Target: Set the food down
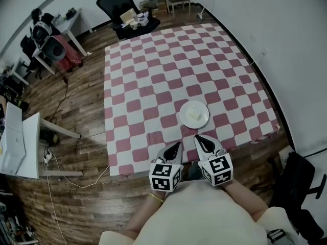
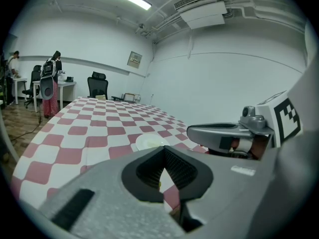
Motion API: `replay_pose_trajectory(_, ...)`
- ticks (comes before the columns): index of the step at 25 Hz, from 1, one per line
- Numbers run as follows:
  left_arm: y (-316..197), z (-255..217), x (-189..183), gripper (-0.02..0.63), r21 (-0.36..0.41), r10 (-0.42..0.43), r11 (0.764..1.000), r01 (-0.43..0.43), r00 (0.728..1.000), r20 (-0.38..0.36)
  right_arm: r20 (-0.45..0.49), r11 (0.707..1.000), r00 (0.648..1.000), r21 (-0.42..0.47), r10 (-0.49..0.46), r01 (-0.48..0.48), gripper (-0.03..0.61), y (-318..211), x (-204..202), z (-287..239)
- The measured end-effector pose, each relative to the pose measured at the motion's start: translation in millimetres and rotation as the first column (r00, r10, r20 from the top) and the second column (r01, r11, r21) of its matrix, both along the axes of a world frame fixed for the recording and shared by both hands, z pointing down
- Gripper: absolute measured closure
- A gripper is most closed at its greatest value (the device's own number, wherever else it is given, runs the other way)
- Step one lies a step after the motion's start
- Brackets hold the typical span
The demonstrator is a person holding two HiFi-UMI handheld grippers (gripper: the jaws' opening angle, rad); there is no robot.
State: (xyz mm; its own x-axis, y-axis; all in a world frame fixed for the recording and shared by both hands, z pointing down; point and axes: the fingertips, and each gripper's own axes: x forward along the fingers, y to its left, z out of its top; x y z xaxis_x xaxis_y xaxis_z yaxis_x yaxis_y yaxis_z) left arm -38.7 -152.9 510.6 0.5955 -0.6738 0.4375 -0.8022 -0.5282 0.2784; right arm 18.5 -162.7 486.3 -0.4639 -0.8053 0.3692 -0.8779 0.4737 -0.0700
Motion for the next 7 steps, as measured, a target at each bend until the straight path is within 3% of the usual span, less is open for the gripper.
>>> replay_pose_trajectory(7,0.5,1.0,0.3,0.607,-0.002,0.009,1.000,-0.009,1.000,-0.002,-0.008,1.000,1.000,0.002,0.006,-0.006,0.577,-0.1,1.0,0.3)
